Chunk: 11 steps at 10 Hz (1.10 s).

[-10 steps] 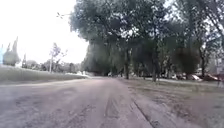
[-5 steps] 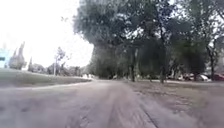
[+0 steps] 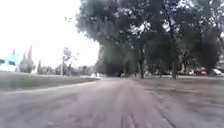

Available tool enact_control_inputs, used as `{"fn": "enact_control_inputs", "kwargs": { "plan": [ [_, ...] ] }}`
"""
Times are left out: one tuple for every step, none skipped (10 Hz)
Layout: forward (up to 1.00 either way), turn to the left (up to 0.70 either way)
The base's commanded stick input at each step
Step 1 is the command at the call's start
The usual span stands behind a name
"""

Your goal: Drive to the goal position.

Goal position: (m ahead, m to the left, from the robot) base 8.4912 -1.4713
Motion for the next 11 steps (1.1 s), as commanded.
{"fn": "enact_control_inputs", "kwargs": {
  "plan": [
    [1.0, 0.0],
    [1.0, 0.0],
    [1.0, 0.0],
    [1.0, 0.0],
    [1.0, 0.0],
    [1.0, 0.0],
    [1.0, 0.0],
    [1.0, 0.0],
    [1.0, 0.0],
    [1.0, 0.0],
    [1.0, 0.0]
  ]
}}
